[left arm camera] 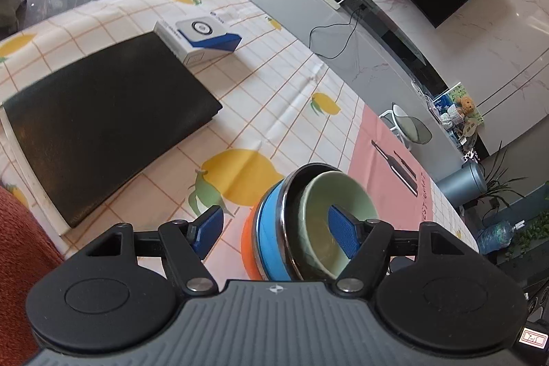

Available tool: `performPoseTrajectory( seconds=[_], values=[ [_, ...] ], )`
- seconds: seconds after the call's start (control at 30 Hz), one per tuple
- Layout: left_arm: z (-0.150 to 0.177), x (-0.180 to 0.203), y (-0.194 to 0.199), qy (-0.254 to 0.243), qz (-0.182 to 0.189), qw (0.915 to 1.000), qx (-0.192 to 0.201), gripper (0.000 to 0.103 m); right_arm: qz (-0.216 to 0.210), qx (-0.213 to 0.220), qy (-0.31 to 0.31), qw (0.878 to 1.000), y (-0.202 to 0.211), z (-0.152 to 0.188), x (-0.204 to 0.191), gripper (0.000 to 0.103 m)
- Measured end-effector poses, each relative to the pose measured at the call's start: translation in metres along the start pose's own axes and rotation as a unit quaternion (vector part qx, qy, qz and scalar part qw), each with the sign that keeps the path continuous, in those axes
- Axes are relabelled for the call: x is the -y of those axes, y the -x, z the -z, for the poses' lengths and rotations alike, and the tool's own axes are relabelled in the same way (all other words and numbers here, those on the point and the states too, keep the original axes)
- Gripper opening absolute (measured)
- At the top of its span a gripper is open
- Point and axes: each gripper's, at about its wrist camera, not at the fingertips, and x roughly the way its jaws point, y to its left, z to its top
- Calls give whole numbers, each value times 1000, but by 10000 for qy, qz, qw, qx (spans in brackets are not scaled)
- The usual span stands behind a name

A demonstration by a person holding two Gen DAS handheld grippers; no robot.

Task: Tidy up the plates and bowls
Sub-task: 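Move both grippers to the orange, blue and steel bowl stack and grip its rim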

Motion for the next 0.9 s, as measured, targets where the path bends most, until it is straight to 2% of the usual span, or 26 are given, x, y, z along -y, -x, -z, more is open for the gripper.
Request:
performPoseTrajectory(
  seconds=[0.1, 0.27, 0.5, 0.7, 0.9],
  values=[
    [1, 0, -14, -52, -43, 9999, -102, 82, 100, -148, -100, 9998, -16, -3, -2, 85],
    [-2, -3, -36, 214, 91, 9991, -346, 83, 204, -239, -178, 9993, -35, -8, -6, 85],
    [-3, -5, -55, 283, 147, 9973, -661, 82, -33, -518, -430, 9977, -63, -11, -5, 82],
    [-2, -10, -63, 365, 205, 9959, -807, 75, -288, -764, -762, 9937, -78, -8, 4, 77],
    [-2, -9, -64, 366, 145, 9955, -865, 65, -530, -859, -1035, 9895, -81, -4, 15, 58]
  ],
)
